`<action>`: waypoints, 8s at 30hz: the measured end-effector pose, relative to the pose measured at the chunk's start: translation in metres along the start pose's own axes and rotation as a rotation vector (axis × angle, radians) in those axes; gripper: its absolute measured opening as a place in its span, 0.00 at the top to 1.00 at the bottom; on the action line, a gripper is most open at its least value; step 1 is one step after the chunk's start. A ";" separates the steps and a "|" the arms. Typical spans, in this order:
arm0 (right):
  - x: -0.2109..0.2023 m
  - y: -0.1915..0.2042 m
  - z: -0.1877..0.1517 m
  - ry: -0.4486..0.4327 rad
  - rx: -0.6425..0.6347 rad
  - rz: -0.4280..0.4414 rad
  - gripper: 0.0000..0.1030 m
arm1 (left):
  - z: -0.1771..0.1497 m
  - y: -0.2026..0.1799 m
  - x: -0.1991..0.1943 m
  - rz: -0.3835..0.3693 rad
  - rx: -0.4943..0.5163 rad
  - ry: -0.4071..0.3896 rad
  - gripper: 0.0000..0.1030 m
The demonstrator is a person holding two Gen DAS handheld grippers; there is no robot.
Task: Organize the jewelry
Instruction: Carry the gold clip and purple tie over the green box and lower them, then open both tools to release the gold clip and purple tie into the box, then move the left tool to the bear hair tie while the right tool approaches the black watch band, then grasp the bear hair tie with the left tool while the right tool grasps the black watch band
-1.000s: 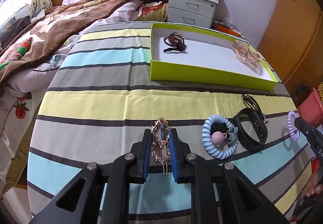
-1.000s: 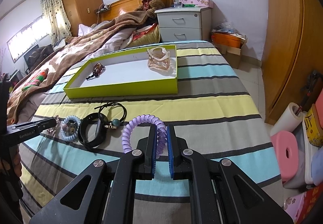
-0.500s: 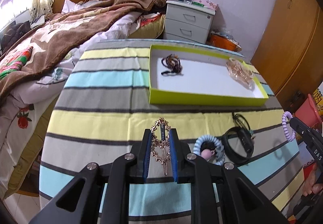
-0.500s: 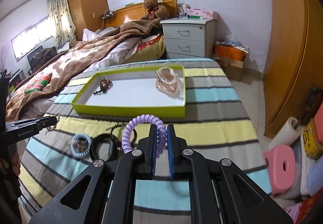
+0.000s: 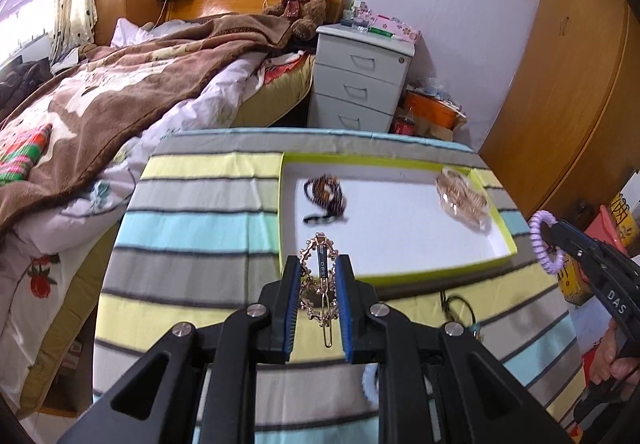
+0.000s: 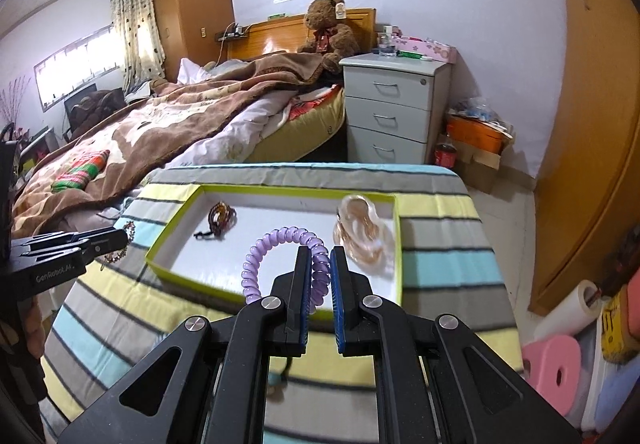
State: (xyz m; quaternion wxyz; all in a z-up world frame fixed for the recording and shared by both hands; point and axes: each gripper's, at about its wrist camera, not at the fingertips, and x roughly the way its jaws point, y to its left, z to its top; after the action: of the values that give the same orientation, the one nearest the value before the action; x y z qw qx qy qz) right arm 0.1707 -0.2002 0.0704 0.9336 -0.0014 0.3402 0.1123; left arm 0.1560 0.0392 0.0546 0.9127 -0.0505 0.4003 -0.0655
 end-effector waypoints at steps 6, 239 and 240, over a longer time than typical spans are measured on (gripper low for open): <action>0.038 0.004 0.020 0.043 0.001 0.015 0.91 | 0.018 -0.005 0.020 -0.022 0.003 0.009 0.82; -0.034 -0.004 -0.090 0.212 -0.130 0.136 0.94 | -0.057 -0.040 -0.021 -0.085 0.073 0.039 0.70; -0.034 -0.004 -0.087 0.207 -0.126 0.136 0.94 | -0.055 -0.040 -0.021 -0.083 0.072 0.036 0.70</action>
State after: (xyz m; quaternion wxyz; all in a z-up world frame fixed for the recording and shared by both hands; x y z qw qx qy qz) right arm 0.0910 -0.2183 0.0251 0.8818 -0.0487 0.4263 0.1957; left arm 0.0981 0.0013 0.0389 0.9031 -0.0331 0.4114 -0.1184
